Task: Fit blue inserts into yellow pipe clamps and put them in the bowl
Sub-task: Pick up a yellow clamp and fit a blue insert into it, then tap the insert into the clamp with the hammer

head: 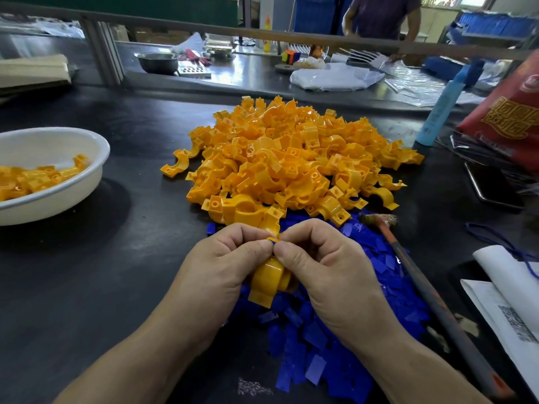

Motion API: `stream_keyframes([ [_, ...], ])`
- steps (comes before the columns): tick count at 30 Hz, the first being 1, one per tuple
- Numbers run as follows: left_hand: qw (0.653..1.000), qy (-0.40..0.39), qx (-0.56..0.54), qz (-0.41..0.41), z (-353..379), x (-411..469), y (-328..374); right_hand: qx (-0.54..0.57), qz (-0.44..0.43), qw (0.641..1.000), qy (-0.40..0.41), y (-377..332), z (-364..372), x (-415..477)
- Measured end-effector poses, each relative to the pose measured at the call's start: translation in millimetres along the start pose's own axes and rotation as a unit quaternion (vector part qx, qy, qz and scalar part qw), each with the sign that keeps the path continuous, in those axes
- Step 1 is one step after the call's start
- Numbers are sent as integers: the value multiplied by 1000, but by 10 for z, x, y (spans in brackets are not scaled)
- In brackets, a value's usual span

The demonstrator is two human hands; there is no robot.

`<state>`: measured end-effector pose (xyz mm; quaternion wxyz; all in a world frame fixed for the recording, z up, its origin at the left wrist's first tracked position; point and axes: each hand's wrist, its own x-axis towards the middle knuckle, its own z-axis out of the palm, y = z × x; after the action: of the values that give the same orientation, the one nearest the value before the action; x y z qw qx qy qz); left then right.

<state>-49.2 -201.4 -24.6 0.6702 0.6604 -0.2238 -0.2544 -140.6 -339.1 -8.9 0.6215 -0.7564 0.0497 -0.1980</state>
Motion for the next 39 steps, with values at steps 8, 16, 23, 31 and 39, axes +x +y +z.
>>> stream_keyframes([
  [8,986,154,39,-46,-376,84,230,-392,-25,910,129,-198,-556,39],
  [16,932,190,291,-104,-949,17,292,-666,220,712,42,-52,-1296,-355],
  [23,827,166,526,-111,-850,-118,104,-642,213,733,69,170,-1231,-623],
  [31,757,172,630,-36,-811,-239,-83,-337,156,903,214,-246,-864,-778],
  [39,795,174,581,18,-804,-232,-227,-339,80,931,-108,-536,-112,-598],
])
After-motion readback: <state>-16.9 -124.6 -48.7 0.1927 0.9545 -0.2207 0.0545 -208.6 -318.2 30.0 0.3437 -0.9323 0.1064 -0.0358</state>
